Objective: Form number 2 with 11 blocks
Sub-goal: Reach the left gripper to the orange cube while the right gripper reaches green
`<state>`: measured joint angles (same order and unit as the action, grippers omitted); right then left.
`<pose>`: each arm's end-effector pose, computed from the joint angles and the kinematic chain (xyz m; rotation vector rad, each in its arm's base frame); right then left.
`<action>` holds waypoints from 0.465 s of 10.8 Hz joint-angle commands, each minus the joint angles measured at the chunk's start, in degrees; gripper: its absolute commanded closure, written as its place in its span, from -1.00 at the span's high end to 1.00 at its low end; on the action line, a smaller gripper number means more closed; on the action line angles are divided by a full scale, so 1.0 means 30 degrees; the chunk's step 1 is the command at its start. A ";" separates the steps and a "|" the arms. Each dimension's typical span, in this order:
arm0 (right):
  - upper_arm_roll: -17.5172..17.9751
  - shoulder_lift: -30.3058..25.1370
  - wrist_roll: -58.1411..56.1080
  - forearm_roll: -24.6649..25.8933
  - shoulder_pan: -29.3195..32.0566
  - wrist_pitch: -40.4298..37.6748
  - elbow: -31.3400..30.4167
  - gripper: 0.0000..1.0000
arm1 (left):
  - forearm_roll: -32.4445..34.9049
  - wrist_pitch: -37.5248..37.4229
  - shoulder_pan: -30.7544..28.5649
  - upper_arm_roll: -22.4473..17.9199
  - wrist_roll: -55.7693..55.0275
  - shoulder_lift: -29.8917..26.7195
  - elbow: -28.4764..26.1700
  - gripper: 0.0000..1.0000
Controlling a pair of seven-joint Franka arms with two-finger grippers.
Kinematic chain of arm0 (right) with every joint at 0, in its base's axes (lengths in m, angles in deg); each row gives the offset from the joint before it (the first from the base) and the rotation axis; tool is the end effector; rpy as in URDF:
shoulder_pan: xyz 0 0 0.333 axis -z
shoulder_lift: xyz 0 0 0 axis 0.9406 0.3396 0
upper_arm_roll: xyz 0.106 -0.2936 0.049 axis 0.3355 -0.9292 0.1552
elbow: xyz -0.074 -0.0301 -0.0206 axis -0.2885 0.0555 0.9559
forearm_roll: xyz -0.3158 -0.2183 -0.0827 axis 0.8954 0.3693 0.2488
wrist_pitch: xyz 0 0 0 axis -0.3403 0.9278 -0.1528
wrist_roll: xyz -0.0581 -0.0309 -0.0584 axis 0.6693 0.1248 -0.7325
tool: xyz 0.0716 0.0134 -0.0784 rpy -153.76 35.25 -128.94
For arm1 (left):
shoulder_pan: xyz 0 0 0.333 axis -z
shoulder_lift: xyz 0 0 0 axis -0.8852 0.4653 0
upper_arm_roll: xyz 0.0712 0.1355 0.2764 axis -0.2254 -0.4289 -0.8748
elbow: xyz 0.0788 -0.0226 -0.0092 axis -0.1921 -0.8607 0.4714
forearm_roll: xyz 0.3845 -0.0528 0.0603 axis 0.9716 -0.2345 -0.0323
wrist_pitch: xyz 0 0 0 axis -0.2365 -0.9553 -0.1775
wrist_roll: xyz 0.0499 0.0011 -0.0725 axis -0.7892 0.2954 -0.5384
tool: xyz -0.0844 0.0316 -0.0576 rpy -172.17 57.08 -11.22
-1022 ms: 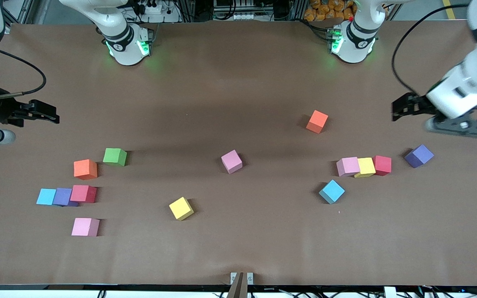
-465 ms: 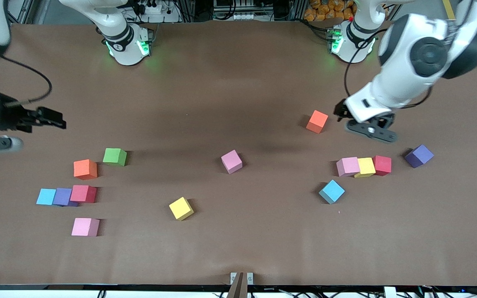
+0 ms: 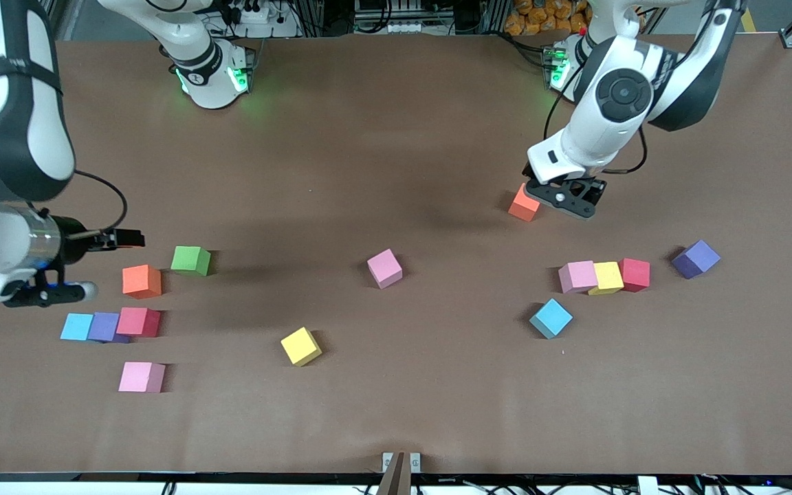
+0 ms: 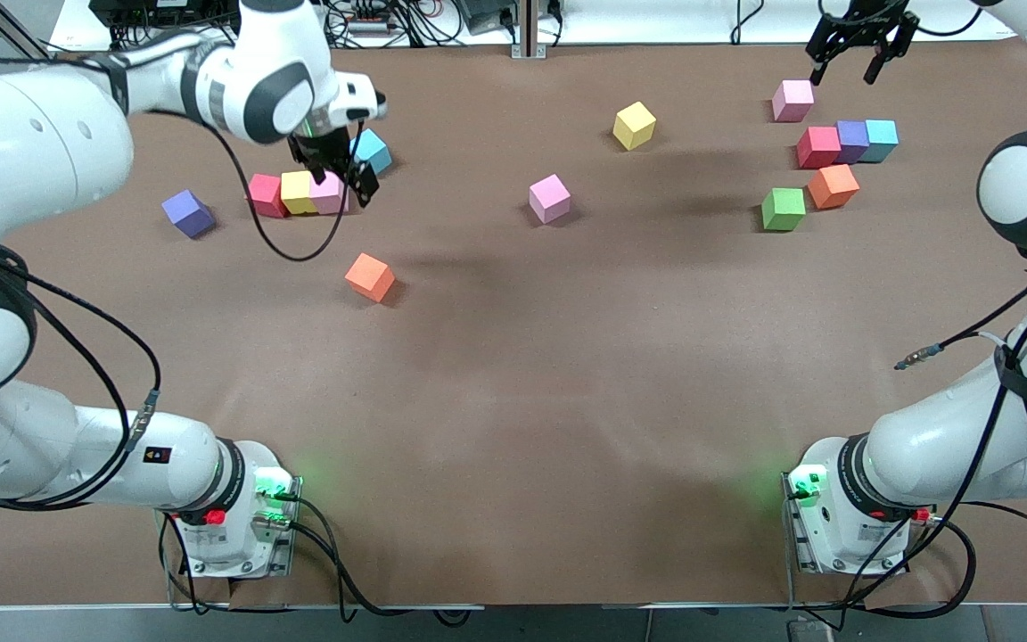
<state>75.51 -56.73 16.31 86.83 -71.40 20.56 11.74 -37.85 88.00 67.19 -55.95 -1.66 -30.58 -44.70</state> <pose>0.6453 0.0214 0.4551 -3.0392 -0.1060 0.5185 0.4561 -0.2188 0.3652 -2.9909 0.8400 0.1284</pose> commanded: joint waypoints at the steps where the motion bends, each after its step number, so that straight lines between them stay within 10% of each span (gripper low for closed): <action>1: 0.0041 0.1225 0.0152 -0.0476 0.0181 -0.0352 0.0199 1.00 | 0.0234 0.1724 -0.0058 -0.0025 0.1052 -0.0611 -0.2053 1.00; 5: 0.0012 0.2317 -0.0082 -0.1651 0.0535 0.0663 -0.1055 1.00 | -0.0586 0.3546 0.0321 -0.0025 -0.1106 0.0295 -0.3582 1.00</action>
<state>75.32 -49.40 16.31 83.14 -70.25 20.85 10.46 -38.56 97.29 67.32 -56.02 -1.70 -30.09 -54.49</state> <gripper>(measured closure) 0.000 0.000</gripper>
